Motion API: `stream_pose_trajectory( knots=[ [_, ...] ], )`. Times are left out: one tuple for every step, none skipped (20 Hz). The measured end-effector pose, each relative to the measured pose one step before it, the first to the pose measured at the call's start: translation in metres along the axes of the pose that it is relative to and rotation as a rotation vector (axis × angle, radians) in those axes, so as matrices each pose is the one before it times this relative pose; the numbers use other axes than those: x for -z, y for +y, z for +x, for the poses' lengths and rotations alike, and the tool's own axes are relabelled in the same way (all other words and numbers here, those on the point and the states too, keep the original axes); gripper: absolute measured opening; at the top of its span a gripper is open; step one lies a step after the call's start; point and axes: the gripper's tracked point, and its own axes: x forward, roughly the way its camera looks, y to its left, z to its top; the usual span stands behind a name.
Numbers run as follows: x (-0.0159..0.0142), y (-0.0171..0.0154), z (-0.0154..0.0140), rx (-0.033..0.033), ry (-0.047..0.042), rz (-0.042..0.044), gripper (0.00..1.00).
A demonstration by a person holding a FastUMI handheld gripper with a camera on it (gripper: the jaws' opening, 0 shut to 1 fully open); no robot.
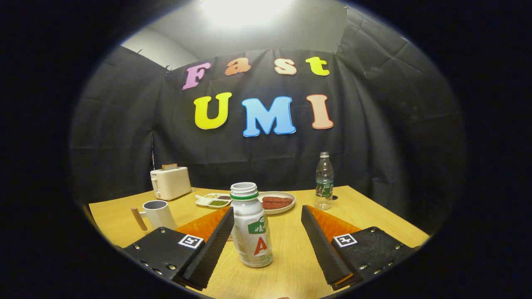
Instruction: Take the bottle from table, then pour the juice into the cup, finally place the bottle on the coaster
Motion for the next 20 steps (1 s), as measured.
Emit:
stream_pose_trajectory(
  knots=[
    [0.00539,0.00431,0.00426,-0.00537,0.00563,0.01337,0.98],
    [0.00906,0.00341,0.00617,-0.00317,0.01302,0.01076,0.98],
    [0.00712,0.00256,0.00511,-0.00373,0.01079,0.00673,0.98],
    [0.00392,0.00114,0.00519,-0.00111,0.00725,0.00679,0.98],
    [0.00294,0.00133,0.0047,-0.00122,0.00511,0.00521,0.98],
    [0.00396,0.00211,0.0057,-0.00333,0.0086,0.00214,0.98],
    [0.00208,0.00218,0.00655,-0.00148,0.00615,0.00065,0.98],
    [0.00237,0.00153,0.00594,0.00029,0.0067,-0.00111,0.98],
    [0.00269,0.00164,0.00602,0.00008,0.00849,-0.00291,0.98],
    [0.00016,0.00201,0.00555,-0.00058,0.00149,-0.00402,0.98],
    [0.00072,0.00171,0.00576,0.00202,0.00173,-0.00805,0.98],
    [0.00058,0.00027,0.00545,0.00458,0.00288,-0.01245,0.98],
    [0.00095,-0.00067,0.00475,0.00864,0.00094,-0.01081,0.98],
    [0.00125,-0.00126,0.00298,0.0084,0.00096,-0.01178,0.98],
    [0.0014,-0.00106,0.00426,0.00955,0.00227,-0.00725,0.98],
    [0.0009,-0.00136,0.00315,0.00968,0.00058,-0.00132,0.96],
    [0.00027,-0.00251,0.00301,0.01312,0.00041,-0.00087,0.95],
    [0.0008,-0.00139,0.00121,0.00652,-0.0011,-0.00081,0.82],
    [0.00123,0.00026,0.00271,0.00137,0.00222,-0.00326,0.78],
    [-0.00067,0.00053,-0.00101,-0.00067,-0.00424,-0.00816,0.78]
  ],
)
